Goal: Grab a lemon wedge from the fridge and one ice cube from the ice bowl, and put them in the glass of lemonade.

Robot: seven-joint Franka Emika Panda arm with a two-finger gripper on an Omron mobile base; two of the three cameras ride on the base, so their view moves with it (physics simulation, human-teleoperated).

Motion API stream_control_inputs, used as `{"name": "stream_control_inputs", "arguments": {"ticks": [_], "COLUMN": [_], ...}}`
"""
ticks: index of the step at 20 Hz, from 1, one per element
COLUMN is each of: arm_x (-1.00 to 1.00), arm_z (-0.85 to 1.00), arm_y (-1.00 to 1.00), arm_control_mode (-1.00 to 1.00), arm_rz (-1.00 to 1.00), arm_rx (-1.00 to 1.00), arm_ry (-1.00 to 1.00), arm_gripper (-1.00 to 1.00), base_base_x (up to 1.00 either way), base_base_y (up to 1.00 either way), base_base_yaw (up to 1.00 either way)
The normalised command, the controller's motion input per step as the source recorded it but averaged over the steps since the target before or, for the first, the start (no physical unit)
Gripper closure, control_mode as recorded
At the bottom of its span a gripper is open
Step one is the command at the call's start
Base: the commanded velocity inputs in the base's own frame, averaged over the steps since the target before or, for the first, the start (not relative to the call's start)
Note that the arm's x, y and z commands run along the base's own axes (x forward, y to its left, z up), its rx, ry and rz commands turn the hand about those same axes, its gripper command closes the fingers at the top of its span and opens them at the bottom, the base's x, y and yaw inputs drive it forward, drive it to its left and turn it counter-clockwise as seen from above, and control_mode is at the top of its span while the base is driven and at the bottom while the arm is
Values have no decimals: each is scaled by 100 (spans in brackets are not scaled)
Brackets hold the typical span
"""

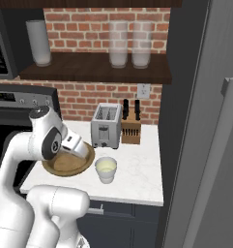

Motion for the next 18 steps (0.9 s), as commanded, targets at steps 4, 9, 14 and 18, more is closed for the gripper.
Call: {"name": "stream_control_inputs", "arguments": {"ticks": [4,9,14,18], "arm_x": [-38,-20,-2,11], "arm_z": [23,7,0,-1], "arm_y": [-70,-67,-43,-11], "arm_control_mode": [-100,-100,-100,-100], "arm_rz": [-9,-9,-5,0], "arm_rx": [0,0,0,0], "arm_ry": [0,0,0,0], "arm_gripper": [100,100,100,100], "base_base_x": [0,0,0,0], "base_base_y": [0,0,0,0], "base_base_yaw": [0,0,0,0]}}
